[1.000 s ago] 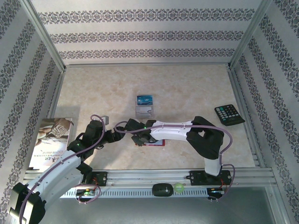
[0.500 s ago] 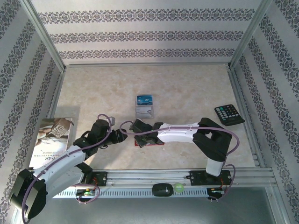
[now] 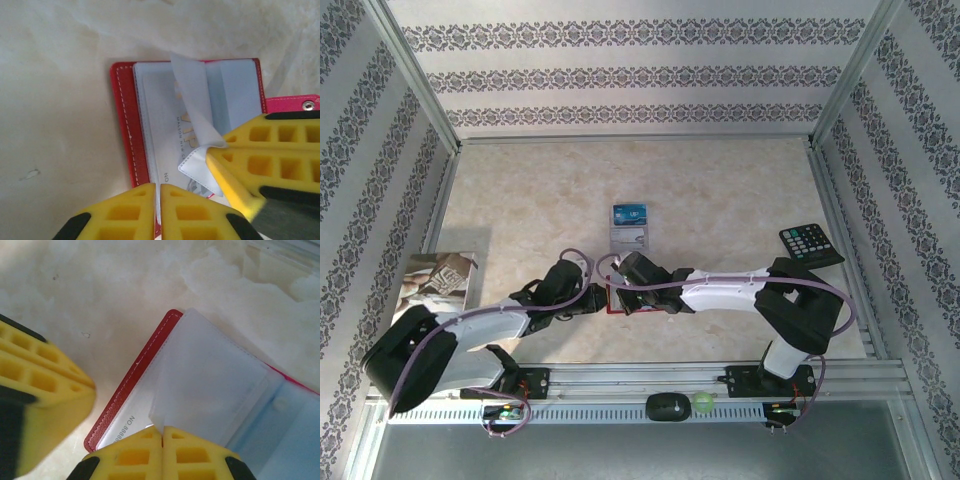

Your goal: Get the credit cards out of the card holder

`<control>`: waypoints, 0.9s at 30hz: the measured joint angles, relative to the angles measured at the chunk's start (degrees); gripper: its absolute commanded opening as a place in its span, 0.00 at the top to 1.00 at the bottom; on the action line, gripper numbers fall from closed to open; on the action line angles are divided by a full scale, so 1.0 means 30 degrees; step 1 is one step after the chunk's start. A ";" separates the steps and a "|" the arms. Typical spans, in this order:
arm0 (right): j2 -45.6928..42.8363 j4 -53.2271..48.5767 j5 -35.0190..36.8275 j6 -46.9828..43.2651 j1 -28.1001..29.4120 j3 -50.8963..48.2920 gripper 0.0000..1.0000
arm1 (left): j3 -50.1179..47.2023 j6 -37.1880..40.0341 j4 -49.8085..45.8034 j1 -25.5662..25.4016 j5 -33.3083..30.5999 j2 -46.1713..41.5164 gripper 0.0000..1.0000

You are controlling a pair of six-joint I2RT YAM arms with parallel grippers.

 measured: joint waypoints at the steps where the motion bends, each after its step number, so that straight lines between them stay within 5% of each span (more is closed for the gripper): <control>1: -0.0058 0.0138 -0.0051 0.0051 0.0000 -0.0095 1.00 | 0.0029 -0.0044 0.0219 -0.0058 0.0000 0.0350 0.94; 27: -0.1698 0.1035 0.1311 0.2412 0.0000 -0.2157 1.00 | 0.0823 -0.1086 0.2142 -0.0903 -0.0444 0.2900 1.00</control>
